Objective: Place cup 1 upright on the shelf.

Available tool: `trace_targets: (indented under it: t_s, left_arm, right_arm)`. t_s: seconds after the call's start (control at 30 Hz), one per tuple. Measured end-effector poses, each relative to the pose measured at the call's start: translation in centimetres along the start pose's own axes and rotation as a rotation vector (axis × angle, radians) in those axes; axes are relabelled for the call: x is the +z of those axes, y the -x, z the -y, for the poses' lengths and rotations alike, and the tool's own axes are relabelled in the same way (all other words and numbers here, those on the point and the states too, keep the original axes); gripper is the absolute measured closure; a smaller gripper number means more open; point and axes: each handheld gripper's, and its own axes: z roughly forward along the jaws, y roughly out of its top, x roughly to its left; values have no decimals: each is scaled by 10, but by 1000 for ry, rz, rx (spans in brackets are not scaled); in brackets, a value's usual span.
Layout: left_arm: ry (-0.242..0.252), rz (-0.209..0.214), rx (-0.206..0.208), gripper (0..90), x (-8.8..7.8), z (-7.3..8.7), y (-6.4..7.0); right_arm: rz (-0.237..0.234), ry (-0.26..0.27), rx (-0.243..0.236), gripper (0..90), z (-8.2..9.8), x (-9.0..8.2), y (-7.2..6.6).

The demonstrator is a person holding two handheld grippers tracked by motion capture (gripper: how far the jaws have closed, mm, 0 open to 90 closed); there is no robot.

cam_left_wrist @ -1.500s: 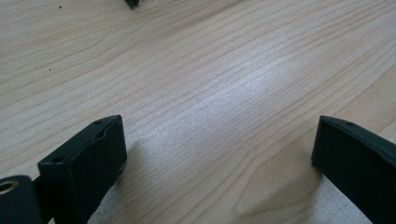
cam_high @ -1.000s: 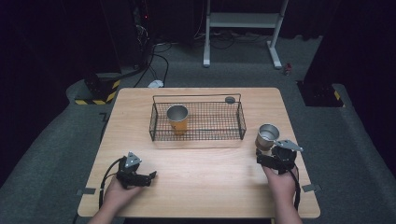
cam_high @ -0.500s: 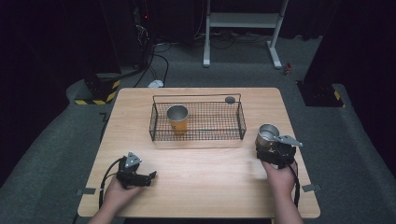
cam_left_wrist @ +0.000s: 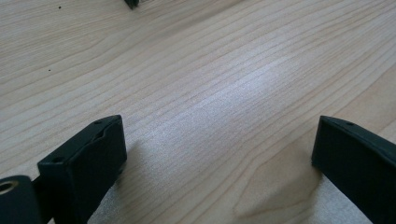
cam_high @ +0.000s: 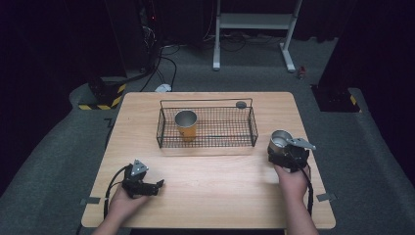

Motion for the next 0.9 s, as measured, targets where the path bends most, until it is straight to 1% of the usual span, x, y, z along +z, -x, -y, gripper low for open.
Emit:
trace_targets:
  t_s: [0.53, 0.6, 0.63, 0.9]
  left_arm:
    - [0, 0, 0, 34, 0, 0, 0]
    - [1, 2, -6, 34, 0, 0, 0]
    - [1, 1, -3, 34, 0, 0, 0]
    - [1, 1, -3, 34, 0, 0, 0]
  right_arm:
    - [7, 10, 37, 89, -5, 18, 5]
    - [8, 7, 34, 89, -6, 20, 6]
    - [8, 6, 41, 89, -6, 21, 6]
    - [7, 9, 37, 94, -8, 25, 7]
